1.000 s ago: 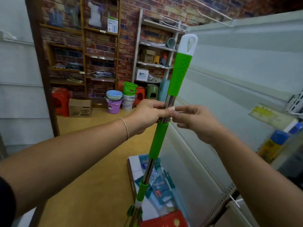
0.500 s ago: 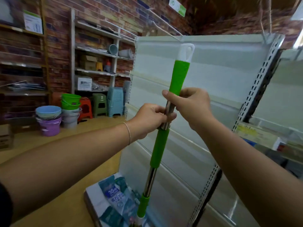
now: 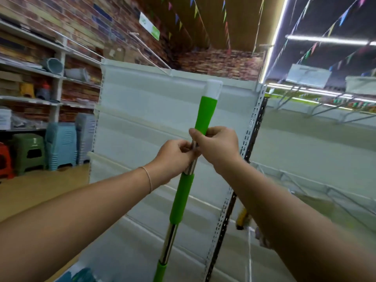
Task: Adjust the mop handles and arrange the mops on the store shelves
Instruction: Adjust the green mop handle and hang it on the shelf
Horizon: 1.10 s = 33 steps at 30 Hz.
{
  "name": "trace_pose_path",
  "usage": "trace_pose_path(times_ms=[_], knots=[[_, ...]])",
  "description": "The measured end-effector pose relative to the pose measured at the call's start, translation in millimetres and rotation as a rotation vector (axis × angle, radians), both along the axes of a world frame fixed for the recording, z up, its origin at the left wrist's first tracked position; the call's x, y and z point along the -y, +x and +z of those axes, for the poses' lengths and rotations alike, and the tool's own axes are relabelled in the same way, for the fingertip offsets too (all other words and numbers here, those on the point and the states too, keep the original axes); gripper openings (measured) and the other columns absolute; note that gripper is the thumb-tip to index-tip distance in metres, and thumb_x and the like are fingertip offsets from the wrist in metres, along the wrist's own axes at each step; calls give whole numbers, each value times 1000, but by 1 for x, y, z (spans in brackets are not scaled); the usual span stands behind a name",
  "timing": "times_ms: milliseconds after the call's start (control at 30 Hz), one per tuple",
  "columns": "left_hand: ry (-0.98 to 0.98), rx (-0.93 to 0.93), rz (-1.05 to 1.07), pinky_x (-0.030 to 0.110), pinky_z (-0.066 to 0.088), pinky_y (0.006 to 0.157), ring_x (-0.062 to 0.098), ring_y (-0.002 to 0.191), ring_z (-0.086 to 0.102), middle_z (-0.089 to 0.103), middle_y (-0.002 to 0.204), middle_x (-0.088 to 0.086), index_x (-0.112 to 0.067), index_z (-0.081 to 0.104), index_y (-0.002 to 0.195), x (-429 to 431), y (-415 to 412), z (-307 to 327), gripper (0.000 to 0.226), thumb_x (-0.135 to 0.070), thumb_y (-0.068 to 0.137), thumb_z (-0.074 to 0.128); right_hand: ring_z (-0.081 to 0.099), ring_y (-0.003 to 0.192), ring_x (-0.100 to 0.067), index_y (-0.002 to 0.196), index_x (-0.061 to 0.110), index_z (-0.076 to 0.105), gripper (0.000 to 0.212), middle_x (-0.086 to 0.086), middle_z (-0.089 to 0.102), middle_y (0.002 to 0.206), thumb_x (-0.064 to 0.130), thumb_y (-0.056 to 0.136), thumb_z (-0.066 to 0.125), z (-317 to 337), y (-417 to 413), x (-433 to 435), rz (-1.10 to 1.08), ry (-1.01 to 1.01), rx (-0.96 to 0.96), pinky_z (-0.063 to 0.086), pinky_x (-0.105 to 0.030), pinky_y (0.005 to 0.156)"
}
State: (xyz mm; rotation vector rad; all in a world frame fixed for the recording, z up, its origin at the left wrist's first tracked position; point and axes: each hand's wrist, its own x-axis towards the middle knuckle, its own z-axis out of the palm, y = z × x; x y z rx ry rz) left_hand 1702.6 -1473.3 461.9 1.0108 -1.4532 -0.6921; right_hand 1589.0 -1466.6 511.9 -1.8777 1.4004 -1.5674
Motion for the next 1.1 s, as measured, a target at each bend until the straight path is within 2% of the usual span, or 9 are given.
trace_pose_path(times_ms=[233, 300, 400, 567, 633, 767, 867, 967, 1100], knots=[[-86, -17, -49, 47, 56, 80, 29, 76, 64, 67, 72, 9, -11, 70, 76, 21, -10, 41, 15, -25, 75, 65, 69, 59, -13, 56, 20, 69, 32, 3, 69, 56, 43, 70, 84, 31, -2, 3, -138, -95, 4, 55, -27, 59], [-97, -1, -88, 49, 58, 83, 32, 81, 67, 69, 79, 14, -9, 71, 81, 25, -13, 48, 13, -20, 79, 65, 68, 58, -12, 56, 19, 67, 31, 2, 69, 57, 41, 70, 85, 36, -5, 5, -158, -114, 8, 56, -28, 59], [-107, 47, -175, 49, 58, 84, 33, 87, 69, 71, 89, 20, -1, 70, 96, 30, -16, 55, 17, -14, 86, 65, 70, 62, -13, 69, 18, 70, 25, 1, 70, 64, 39, 73, 82, 43, -11, 8, -181, -143, -18, 60, -33, 64], [-100, 61, -303, 32, 59, 71, 22, 76, 68, 68, 88, 17, 7, 65, 107, 36, -31, 66, 20, -8, 96, 58, 70, 62, -16, 72, 16, 68, 24, -2, 69, 65, 36, 79, 78, 54, -29, 11, -203, -176, -55, 59, -33, 60], [-89, 63, -330, 31, 58, 69, 23, 75, 67, 67, 88, 18, 8, 64, 108, 39, -40, 73, 19, -6, 96, 57, 70, 61, -16, 69, 17, 67, 25, -2, 69, 64, 36, 78, 79, 58, -38, 13, -233, -195, -51, 59, -34, 60], [-94, 91, -362, 47, 57, 80, 31, 81, 64, 64, 89, 20, 6, 64, 103, 46, -61, 88, 13, -1, 95, 56, 68, 56, -16, 67, 14, 68, 26, -3, 69, 62, 34, 78, 80, 69, -57, 20, -279, -213, -33, 56, -31, 55], [-102, 87, -365, 51, 55, 81, 33, 82, 62, 62, 90, 22, 6, 64, 100, 54, -75, 97, 13, -3, 93, 57, 61, 45, -14, 64, 13, 68, 27, -3, 66, 56, 34, 77, 81, 78, -69, 26, -304, -221, -21, 47, -27, 49], [-108, 66, -359, 57, 54, 84, 37, 82, 64, 63, 88, 23, 2, 66, 91, 62, -85, 103, 10, -4, 91, 58, 63, 48, -15, 61, 15, 67, 29, -2, 65, 55, 35, 76, 81, 86, -75, 32, -319, -224, -23, 50, -29, 52], [-111, 50, -327, 59, 53, 83, 49, 91, 66, 63, 88, 25, 4, 65, 89, 73, -93, 109, 12, -6, 89, 59, 70, 61, -22, 59, 14, 66, 32, -6, 68, 60, 37, 74, 82, 94, -79, 43, -333, -224, -36, 61, -42, 65]])
